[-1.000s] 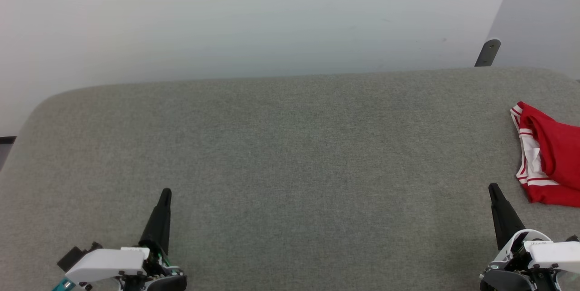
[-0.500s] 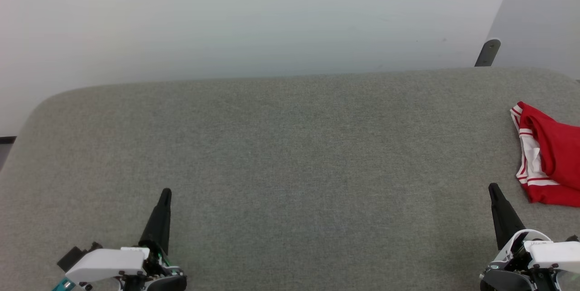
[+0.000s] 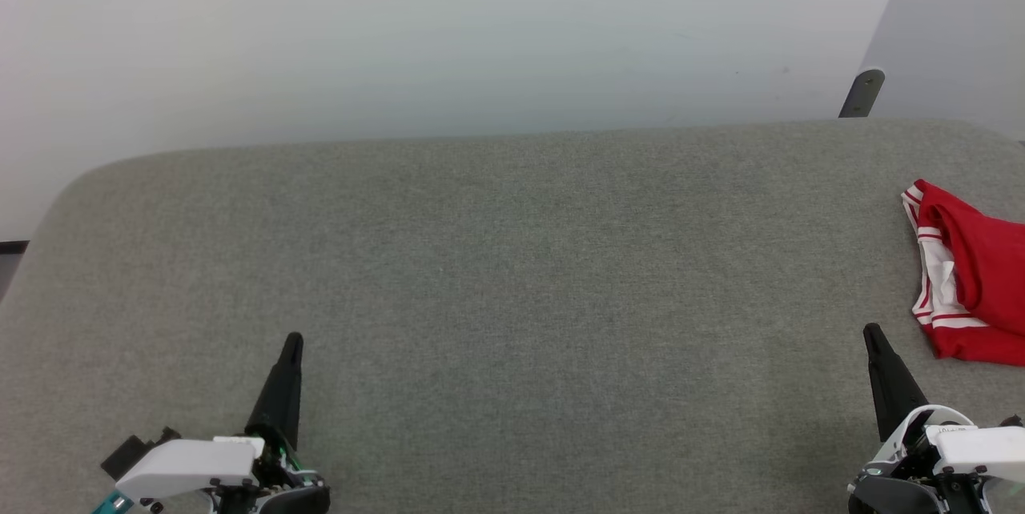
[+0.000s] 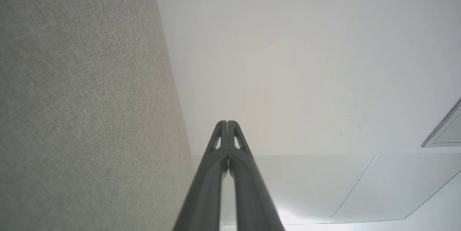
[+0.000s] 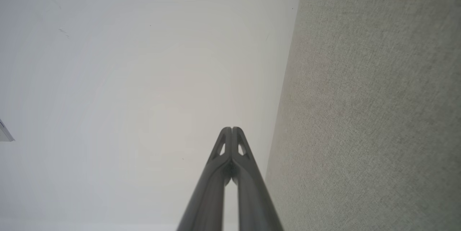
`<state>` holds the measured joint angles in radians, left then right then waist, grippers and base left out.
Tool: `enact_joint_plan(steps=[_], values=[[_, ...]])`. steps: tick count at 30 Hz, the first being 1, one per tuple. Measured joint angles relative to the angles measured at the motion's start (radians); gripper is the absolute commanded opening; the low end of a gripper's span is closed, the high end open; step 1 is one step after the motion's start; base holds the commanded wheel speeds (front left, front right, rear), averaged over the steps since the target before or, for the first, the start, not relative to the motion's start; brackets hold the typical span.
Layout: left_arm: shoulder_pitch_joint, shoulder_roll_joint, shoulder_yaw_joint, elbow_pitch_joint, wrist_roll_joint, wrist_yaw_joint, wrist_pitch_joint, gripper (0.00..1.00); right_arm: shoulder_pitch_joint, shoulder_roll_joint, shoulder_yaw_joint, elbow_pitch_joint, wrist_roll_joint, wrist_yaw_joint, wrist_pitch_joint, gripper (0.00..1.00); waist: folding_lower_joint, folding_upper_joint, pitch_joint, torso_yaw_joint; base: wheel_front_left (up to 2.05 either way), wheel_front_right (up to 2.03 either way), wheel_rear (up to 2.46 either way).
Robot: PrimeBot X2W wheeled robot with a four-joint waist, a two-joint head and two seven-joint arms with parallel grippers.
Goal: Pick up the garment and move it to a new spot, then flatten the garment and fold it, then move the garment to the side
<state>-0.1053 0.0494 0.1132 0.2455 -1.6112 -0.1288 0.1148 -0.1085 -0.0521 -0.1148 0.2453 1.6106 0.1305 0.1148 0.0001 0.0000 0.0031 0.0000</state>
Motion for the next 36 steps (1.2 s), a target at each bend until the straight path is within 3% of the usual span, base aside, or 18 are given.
enact_joint_plan(steps=[36], values=[[0.000,0.000,0.000,0.000,0.000,0.000,0.000,0.00,0.000,0.000,0.000,0.000,0.000,0.000,0.000,0.00,0.0000,0.0000,0.000,0.000,0.00,0.00,0.00]])
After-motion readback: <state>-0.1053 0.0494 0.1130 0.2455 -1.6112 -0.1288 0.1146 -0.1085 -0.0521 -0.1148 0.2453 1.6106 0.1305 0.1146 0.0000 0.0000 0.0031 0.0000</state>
